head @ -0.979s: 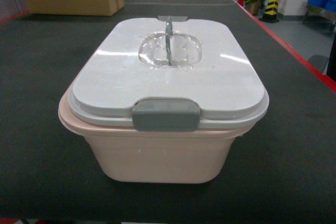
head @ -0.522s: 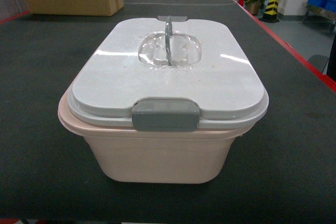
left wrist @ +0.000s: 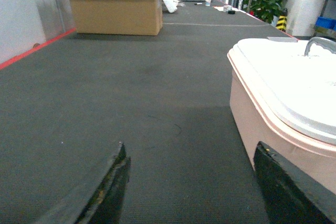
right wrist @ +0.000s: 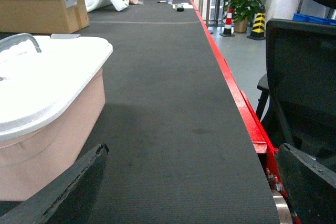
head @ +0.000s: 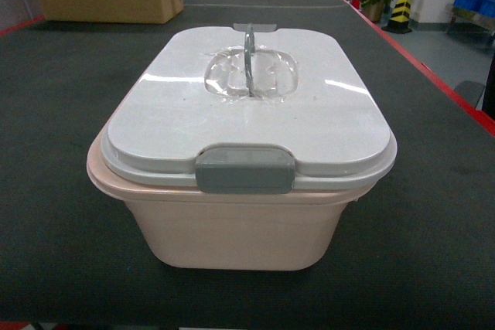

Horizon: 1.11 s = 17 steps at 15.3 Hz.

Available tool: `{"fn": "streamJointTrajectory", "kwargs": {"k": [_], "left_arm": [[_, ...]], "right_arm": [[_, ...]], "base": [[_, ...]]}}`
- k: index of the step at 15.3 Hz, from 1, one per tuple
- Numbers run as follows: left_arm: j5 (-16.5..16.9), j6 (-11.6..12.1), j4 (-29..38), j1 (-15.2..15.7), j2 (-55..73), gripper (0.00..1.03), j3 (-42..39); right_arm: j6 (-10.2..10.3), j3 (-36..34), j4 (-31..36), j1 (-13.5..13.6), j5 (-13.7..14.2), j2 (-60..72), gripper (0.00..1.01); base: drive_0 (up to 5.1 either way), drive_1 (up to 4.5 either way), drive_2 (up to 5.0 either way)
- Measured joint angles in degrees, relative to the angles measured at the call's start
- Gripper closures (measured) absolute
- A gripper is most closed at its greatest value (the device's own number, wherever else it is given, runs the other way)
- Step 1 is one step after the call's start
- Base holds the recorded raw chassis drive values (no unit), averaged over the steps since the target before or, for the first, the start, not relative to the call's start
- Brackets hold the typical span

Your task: Pick capacitor and pack into box

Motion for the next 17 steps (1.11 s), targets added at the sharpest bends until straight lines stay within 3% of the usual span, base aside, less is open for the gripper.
{"fn": "streamJointTrajectory", "kwargs": {"k": [1,2,17], "left_arm": [[0.00,0.00,0.02,0.00,0.00,0.25,0.00],[0.00,0.02,0.00,0.00,0.00,0.03,0.00],[0.00,0.02,0.02,0.00,0.00,0.05,0.00]], "right_arm": [[0.00,0.00,0.00,0.00,0.00,0.00,0.03],[0.00,0.00,0.00,0.00,0.00,0.00,0.03],[0.00,0.00,0.00,0.00,0.00,0.00,0.03]], "base": [[0.0,0.00,0.0],[0.0,0.00,0.0],[0.0,0.00,0.0]]}}
